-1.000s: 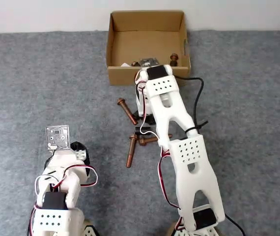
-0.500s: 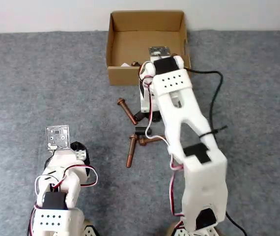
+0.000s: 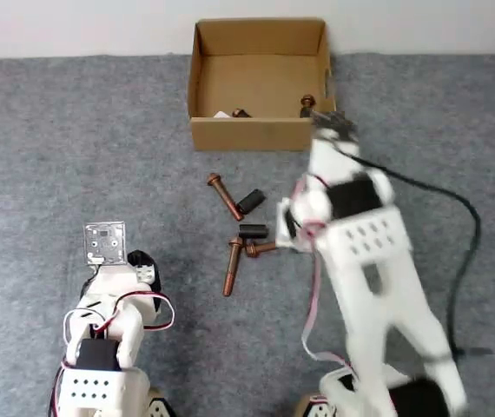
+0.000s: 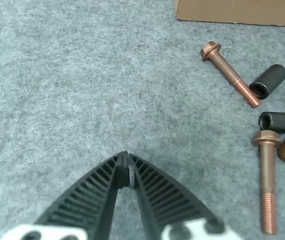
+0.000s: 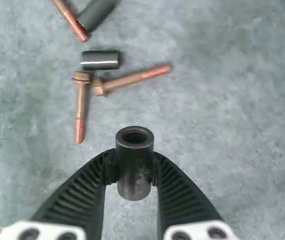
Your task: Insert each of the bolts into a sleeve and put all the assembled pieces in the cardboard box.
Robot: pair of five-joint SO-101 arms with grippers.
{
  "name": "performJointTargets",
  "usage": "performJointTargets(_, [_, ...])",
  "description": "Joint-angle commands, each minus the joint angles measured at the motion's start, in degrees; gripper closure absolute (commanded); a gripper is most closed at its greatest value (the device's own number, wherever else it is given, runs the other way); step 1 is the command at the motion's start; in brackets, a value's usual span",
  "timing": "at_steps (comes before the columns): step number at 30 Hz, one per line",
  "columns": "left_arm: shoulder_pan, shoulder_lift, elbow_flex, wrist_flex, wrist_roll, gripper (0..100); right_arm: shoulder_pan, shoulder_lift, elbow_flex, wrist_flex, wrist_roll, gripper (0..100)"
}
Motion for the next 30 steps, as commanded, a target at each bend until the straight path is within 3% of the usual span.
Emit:
performJointTargets(1, [0.8,-0.5,-0.2,-1.8,0.1,99,5.3,-12.3,10.7,-4.1,-1.0,99.1])
performJointTargets(7, [1.2,-0.1,-5.7,-1.9,-0.2,99,9.3,-31.6,25.4,-6.3,1.3,99.1])
performJointTargets(12, [7.6,0.0,-16.1,10.1,-1.0,99,9.5,-47.3,35.6,-8.4,1.4,99.1])
performJointTargets(16, [10.5,3.2,-25.6,13.1,1.1,99,9.3,-57.7,43.2,-8.2,1.5,99.1])
performJointTargets(22, [12.1,29.1,-44.3,16.1,6.9,99,9.2,-69.4,48.6,-8.0,1.6,99.1])
performJointTargets(30, [12.1,66.6,-72.7,25.4,17.7,99,9.4,-70.9,49.1,-8.0,1.6,99.1])
